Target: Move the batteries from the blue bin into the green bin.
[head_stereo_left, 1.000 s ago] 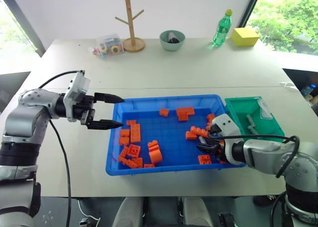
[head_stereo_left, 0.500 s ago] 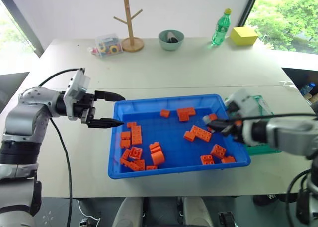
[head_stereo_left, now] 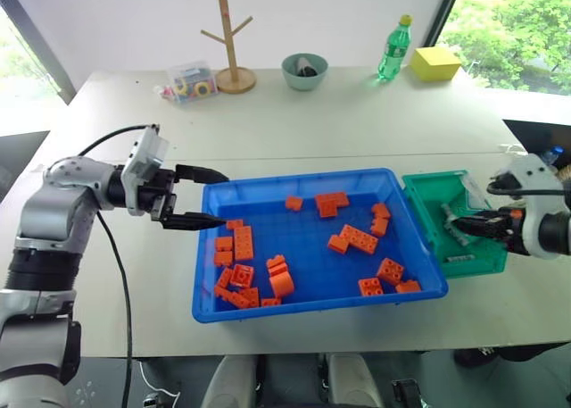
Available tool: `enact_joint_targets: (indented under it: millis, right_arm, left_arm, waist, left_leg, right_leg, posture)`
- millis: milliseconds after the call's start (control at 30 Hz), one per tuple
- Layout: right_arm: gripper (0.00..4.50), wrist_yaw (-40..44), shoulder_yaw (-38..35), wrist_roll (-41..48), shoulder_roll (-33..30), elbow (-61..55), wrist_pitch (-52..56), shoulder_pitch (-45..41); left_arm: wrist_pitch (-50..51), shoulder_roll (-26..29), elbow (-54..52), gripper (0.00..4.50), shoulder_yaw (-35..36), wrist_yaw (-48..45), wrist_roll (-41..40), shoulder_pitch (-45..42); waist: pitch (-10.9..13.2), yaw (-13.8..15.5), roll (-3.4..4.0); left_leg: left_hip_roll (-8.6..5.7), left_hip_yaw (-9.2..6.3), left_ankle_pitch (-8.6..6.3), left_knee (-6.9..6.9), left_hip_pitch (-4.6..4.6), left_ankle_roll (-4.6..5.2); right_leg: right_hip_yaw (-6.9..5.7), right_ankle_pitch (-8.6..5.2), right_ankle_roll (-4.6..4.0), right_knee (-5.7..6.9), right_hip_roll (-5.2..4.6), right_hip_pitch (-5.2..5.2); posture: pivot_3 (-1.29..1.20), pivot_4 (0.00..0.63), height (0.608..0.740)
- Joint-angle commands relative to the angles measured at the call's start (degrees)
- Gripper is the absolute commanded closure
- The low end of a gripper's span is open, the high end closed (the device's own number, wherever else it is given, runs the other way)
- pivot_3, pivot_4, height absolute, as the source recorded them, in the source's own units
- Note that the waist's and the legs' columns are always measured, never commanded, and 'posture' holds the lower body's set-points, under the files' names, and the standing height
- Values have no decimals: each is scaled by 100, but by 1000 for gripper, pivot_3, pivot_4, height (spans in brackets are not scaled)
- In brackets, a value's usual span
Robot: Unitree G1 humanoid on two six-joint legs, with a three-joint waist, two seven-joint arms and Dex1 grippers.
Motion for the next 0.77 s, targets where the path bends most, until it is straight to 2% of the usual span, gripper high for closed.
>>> enact_joint_targets:
  millis: [33, 133, 267, 367, 500, 633, 767]
  right_arm:
    - [1110, 390, -237, -541, 36, -206, -955, 249]
    - [1110, 1289, -754, -882, 66, -141, -1936, 761]
    - [1110, 2961, -1549, -1139, -37, 52, -2843, 1650]
    - [1110, 4103, -1849, -1594, -190, 222, -3643, 2257]
    - [1110, 5368, -2156, -1796, -356, 592, -4232, 2649]
    - [1110, 5841, -2099, -2029, -459, 907, -4579, 2656]
    - [1110, 5637, -1822, -2174, -364, 1039, -4792, 2302]
  left_arm:
    - [-131, 41, 8, 0, 47, -85, 39, -132]
    - [-81, 51, -6, 0, 73, -60, 27, -113]
    - [64, 132, -60, 0, 152, 18, -17, -52]
    - [116, 257, -90, 0, 179, -35, -5, -9]
    - [199, 439, -50, 0, 214, -86, -12, -44]
    - [249, 530, -9, 0, 246, -105, -49, -79]
    - [177, 608, -37, 0, 292, -104, -18, -19]
  waist:
    - [0, 10, 0]
    - [1, 39, -2]
    - [1, 107, -3]
    - [2, 122, -3]
    - [3, 107, -5]
    - [4, 117, -7]
    - [4, 122, -6]
  left_leg:
    - [0, 0, 0, 0, -1, 0]
    - [-4, 1, 0, 2, -3, 0]
    - [-5, 0, 0, 2, -3, 1]
    - [-4, 1, -1, 3, 0, 1]
    - [-2, 3, -1, 3, 8, 1]
    - [-2, 3, -1, 5, 11, 0]
    - [-2, 2, -1, 5, 11, 0]
  right_leg:
    - [0, 0, 0, -1, 0, 0]
    - [0, 0, 1, -3, -1, 1]
    - [-2, -1, 4, -2, 3, 2]
    - [-2, -1, 4, -2, 3, 5]
    - [-1, -1, 4, -2, 4, 9]
    - [0, -2, 3, -3, 0, 13]
    - [1, -2, 2, -4, -4, 13]
  posture:
    - [0, 150, 703]
    - [0, 150, 703]
    - [0, 150, 703]
    - [0, 150, 703]
    - [0, 150, 703]
    - [0, 150, 703]
    - [0, 150, 703]
